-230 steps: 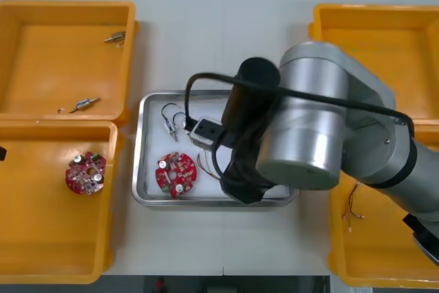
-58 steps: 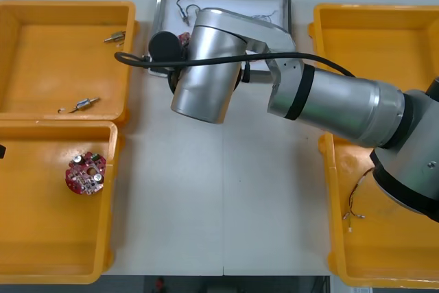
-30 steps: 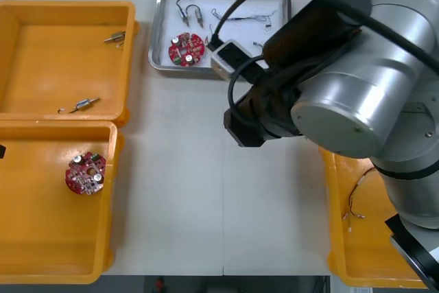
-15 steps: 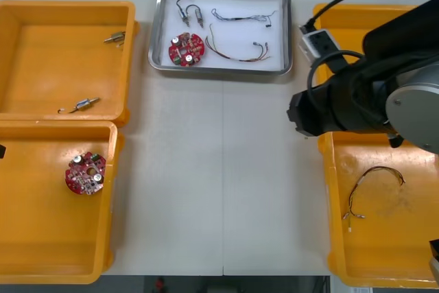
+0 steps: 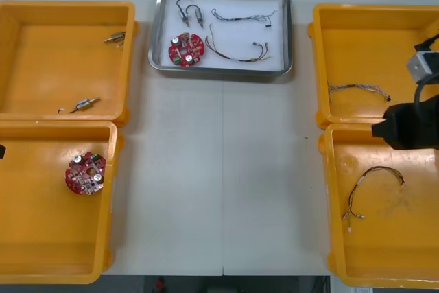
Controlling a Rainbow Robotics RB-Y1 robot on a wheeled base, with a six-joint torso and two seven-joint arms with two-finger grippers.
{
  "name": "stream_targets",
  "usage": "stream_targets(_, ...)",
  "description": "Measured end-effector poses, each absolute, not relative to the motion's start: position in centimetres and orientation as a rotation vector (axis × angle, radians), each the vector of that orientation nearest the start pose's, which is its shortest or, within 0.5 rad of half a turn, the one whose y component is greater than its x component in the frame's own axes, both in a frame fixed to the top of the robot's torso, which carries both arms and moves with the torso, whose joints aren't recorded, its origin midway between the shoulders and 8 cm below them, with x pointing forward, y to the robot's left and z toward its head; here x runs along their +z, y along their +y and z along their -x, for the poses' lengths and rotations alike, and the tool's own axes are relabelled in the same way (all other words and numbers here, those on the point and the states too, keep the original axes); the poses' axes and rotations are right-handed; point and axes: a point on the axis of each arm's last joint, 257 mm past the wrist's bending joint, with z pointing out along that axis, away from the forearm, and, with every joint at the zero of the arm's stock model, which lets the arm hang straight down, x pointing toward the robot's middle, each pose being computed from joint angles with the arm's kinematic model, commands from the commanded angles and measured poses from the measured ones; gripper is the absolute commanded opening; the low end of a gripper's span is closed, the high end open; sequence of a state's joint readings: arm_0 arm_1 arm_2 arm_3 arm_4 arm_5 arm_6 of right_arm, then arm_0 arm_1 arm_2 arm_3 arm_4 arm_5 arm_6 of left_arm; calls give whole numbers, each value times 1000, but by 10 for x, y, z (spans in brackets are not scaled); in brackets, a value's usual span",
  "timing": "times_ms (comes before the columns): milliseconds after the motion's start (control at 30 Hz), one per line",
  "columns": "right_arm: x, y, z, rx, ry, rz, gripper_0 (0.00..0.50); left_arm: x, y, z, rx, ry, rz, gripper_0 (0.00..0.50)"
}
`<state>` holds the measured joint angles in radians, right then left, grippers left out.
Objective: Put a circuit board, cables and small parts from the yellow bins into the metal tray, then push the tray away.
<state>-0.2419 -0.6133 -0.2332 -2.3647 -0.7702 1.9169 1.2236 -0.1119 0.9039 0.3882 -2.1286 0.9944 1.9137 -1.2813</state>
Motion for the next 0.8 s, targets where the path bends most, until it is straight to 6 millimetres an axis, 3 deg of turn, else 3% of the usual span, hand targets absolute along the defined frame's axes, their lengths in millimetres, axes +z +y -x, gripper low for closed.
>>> stream_targets(200, -144, -328, -377, 59, 2538, -20, 500, -155, 407, -353, 11, 2745, 46, 500)
stream_targets(400, -148, -358, -366, 23, 2551, -117, 500, -155, 407, -353, 11, 2745, 46, 500)
stream_targets(567, -156, -374, -362, 25, 2577, -185, 500, -155, 407, -353, 11, 2745, 46, 500)
stream_targets(800, -164, -382, -362, 17, 2610, -164, 500, -155, 407, -353, 11, 2745, 46, 500)
